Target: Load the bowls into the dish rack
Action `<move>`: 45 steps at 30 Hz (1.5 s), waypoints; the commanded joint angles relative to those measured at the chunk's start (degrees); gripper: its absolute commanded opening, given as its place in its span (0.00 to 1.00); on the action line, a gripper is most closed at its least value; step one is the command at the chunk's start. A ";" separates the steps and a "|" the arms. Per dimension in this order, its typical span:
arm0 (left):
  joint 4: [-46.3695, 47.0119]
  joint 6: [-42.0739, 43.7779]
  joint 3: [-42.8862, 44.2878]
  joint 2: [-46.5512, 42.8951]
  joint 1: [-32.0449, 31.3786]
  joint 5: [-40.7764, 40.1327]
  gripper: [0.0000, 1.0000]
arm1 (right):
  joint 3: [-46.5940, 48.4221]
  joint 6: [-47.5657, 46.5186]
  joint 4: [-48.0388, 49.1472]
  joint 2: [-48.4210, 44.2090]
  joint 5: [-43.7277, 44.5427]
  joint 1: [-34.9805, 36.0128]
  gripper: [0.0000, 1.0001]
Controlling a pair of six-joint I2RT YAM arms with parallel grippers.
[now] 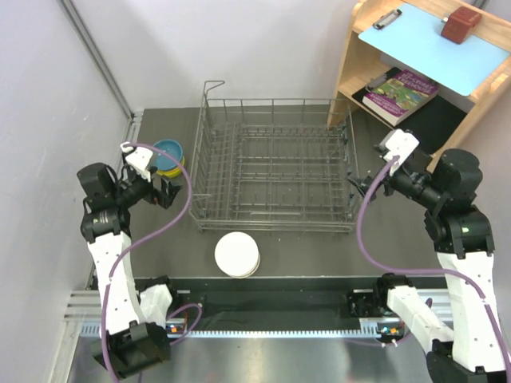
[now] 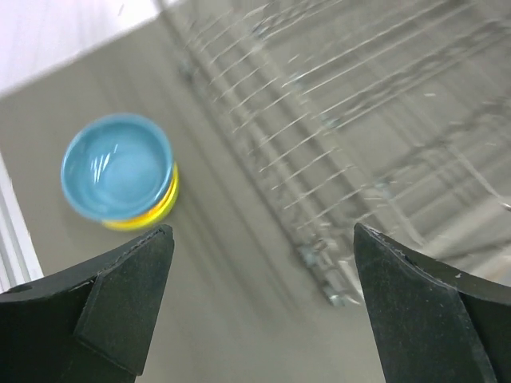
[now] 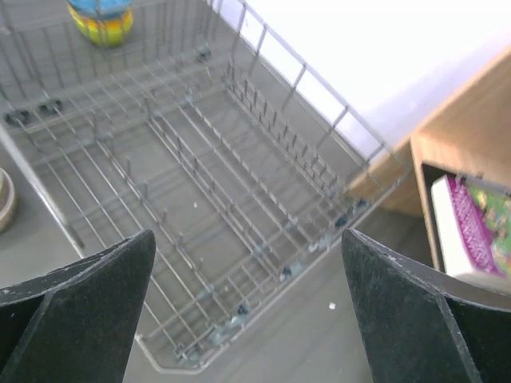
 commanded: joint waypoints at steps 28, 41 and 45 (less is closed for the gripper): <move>-57.64 55.23 0.27 -8.49 -1.35 20.29 0.98 | -7.94 0.04 2.62 3.52 12.33 6.97 1.00; -37.88 30.40 -2.02 -8.92 -2.05 18.27 0.97 | -6.02 -3.64 -0.09 9.58 16.03 23.92 1.00; -21.31 15.53 -4.83 -12.61 -2.05 13.80 0.99 | -3.12 -6.01 -2.73 13.88 18.31 30.52 1.00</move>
